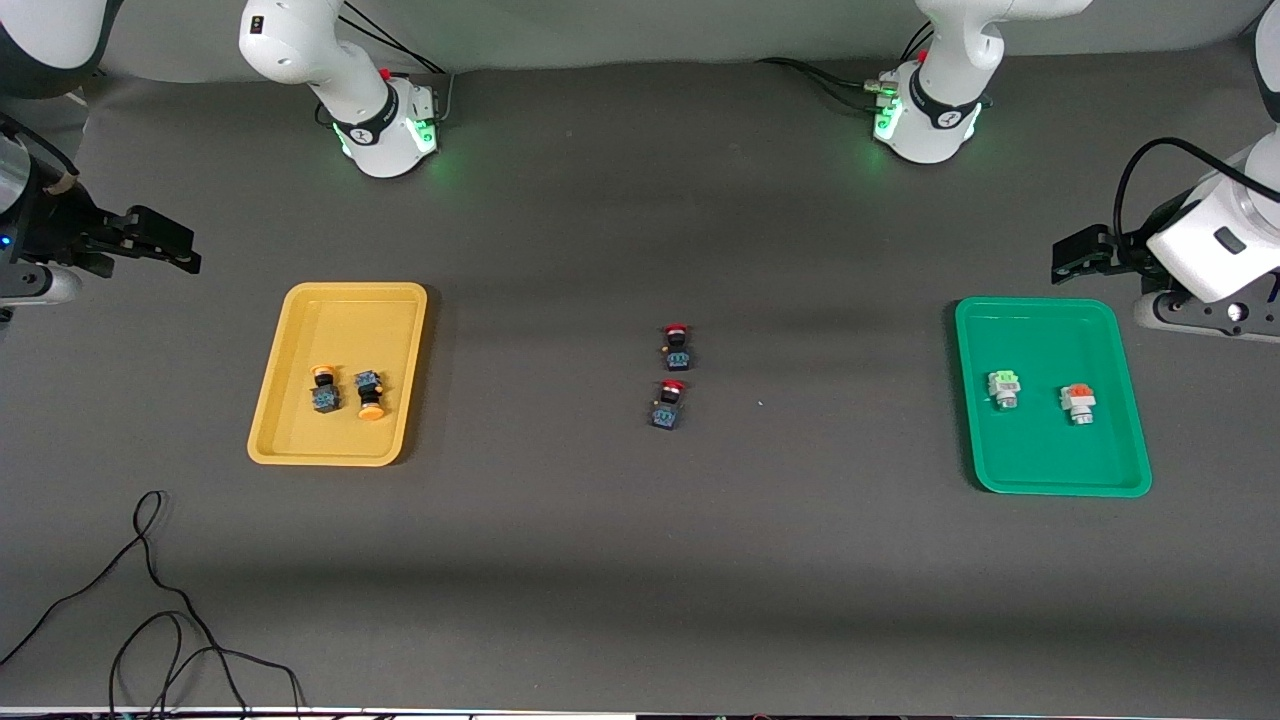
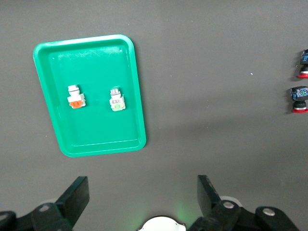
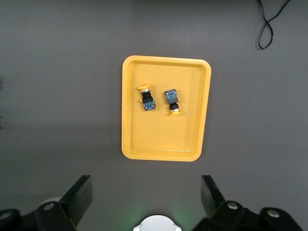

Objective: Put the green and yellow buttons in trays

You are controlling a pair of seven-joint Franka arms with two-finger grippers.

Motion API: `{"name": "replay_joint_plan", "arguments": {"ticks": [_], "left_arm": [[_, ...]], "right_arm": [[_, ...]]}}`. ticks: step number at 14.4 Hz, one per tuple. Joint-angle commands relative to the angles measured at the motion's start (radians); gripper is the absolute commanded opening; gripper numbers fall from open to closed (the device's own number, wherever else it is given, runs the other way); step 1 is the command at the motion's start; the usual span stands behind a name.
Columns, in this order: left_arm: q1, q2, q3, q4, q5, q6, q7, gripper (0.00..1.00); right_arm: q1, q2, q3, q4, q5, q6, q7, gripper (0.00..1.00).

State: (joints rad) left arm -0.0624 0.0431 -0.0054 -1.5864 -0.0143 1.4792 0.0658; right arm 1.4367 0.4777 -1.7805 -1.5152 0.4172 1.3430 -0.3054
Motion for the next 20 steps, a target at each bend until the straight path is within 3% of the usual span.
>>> {"name": "replay_joint_plan", "arguments": {"ticks": [1,8,11,12,16,20], "left_arm": [[0.000,-0.017,0.004,0.006,0.007,-0.020,0.006,1.00],[0.001,-0.012,0.008,0.022,0.008,-0.020,0.016,1.00],[0.001,-0.012,0.008,0.022,0.013,-0.014,0.016,1.00],[0.001,-0.011,0.010,0.022,0.013,-0.016,0.016,1.00],[0.000,-0.005,0.010,0.022,0.016,-0.010,0.016,1.00],[0.000,-0.005,0.010,0.022,0.019,-0.001,0.016,1.00]], "right_arm": [[-0.041,-0.001,0.019,0.018,-0.011,-0.021,0.017,1.00],[-0.075,-0.011,0.019,0.020,-0.005,-0.024,0.044,1.00],[-0.117,-0.001,0.036,0.052,0.041,-0.051,0.098,1.00],[-0.140,-0.011,0.076,0.062,0.037,-0.053,0.118,1.00],[-0.399,-0.022,0.350,0.217,0.023,-0.157,0.198,1.00],[-0.548,-0.053,0.531,0.279,-0.031,-0.191,0.212,1.00]]}}
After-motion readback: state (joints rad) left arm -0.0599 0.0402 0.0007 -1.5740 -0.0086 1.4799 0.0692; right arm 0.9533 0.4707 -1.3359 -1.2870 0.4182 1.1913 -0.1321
